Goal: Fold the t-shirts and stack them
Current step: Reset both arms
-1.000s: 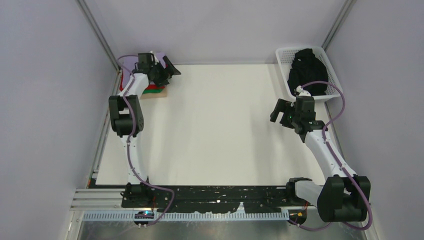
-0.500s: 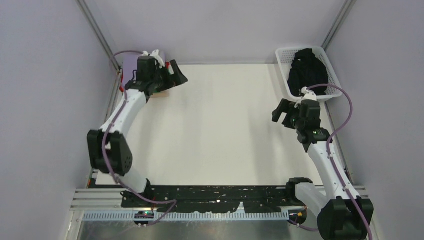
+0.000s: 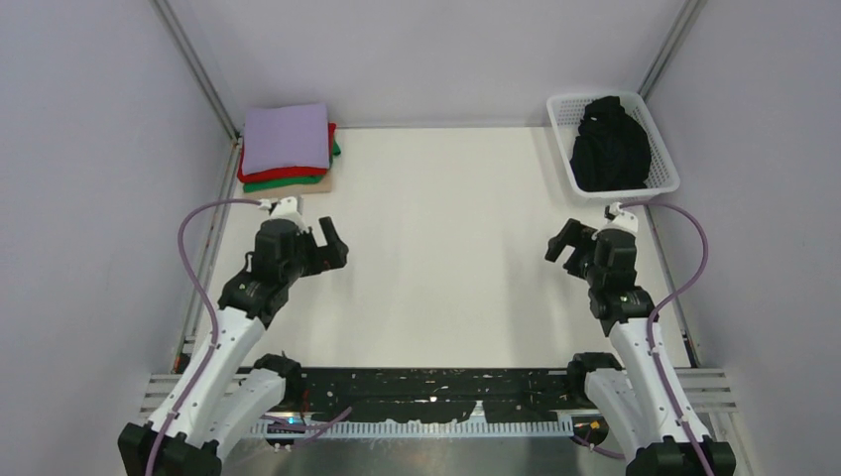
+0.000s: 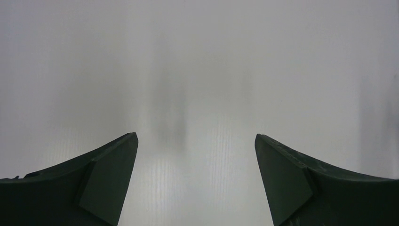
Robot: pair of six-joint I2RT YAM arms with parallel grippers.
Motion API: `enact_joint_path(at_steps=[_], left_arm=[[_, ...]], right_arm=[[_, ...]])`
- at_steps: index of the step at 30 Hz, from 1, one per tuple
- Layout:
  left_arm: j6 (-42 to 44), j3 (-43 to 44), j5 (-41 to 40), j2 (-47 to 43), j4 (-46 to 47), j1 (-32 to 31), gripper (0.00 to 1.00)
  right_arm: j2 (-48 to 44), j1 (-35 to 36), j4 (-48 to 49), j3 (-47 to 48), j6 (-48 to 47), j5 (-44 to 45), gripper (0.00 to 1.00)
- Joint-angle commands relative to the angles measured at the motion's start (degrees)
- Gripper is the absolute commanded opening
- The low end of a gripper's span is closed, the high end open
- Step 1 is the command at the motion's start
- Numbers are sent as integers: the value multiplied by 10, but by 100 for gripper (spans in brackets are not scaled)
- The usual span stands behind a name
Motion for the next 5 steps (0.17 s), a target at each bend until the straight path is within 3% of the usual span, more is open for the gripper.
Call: enact_joint_path(at_steps=[1,5], left_arm=[[-4,-16,-53,-69,-10,-2,100],[-7,-34,-55,-101,1,-2,100]], right_arm=[[-16,-2,17,-11,20,37,95],[-24,-2,26,-18,18,31,95]])
